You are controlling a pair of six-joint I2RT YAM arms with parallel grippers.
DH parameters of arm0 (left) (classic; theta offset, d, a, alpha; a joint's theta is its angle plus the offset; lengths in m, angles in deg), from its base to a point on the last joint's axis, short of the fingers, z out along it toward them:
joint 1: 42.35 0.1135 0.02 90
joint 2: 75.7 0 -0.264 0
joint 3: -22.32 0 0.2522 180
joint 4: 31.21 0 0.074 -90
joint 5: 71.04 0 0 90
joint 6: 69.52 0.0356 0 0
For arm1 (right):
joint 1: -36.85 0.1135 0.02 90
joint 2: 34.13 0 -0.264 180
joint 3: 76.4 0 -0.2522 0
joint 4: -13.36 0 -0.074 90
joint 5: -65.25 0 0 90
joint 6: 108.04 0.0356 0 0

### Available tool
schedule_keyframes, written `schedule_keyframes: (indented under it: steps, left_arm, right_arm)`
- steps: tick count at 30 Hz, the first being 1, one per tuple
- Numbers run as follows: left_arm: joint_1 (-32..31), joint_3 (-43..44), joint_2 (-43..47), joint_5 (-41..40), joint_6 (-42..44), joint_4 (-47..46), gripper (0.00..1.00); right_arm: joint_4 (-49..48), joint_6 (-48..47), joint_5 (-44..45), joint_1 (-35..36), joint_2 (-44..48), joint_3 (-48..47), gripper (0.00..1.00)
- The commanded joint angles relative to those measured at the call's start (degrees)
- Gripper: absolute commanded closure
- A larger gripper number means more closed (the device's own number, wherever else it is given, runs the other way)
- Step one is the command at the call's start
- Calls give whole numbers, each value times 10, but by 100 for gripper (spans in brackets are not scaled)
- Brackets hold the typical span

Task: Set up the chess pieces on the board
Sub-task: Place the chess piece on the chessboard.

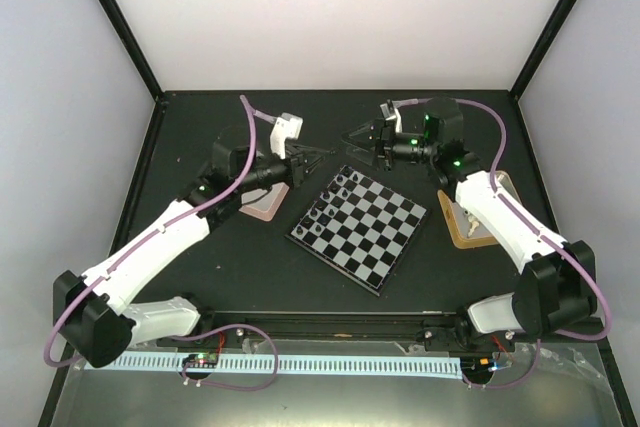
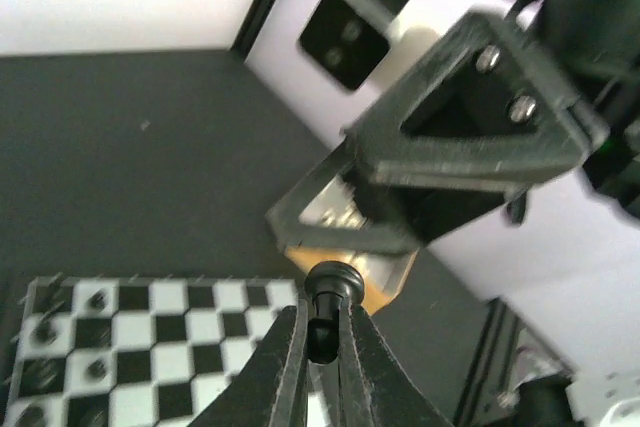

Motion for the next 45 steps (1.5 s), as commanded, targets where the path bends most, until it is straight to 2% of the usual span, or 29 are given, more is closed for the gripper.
schedule_keyframes:
  steps: [1, 4, 10, 17, 33, 45]
  left_arm:
    - [-25, 41, -14, -75, 102, 217, 99]
    - [-62, 53, -36, -147, 126, 308, 98]
    - [-108, 69, -111, -261, 107, 456, 98]
    - [-134, 91, -205, -311, 88, 537, 98]
    - [-151, 149, -310, -331, 90, 557, 99]
    - [-151, 162, -353, -338, 79, 565, 98]
  right_arm:
    - [133, -100, 56, -17, 10, -13, 39]
    - [202, -141, 104, -26, 11, -11, 38]
    - [325, -204, 249, -52, 24, -10, 39]
    - [352, -213, 305, -80, 48, 28, 38]
    - [359, -208, 308, -94, 50, 44, 38]
    - [364, -209, 317, -97, 54, 49, 38]
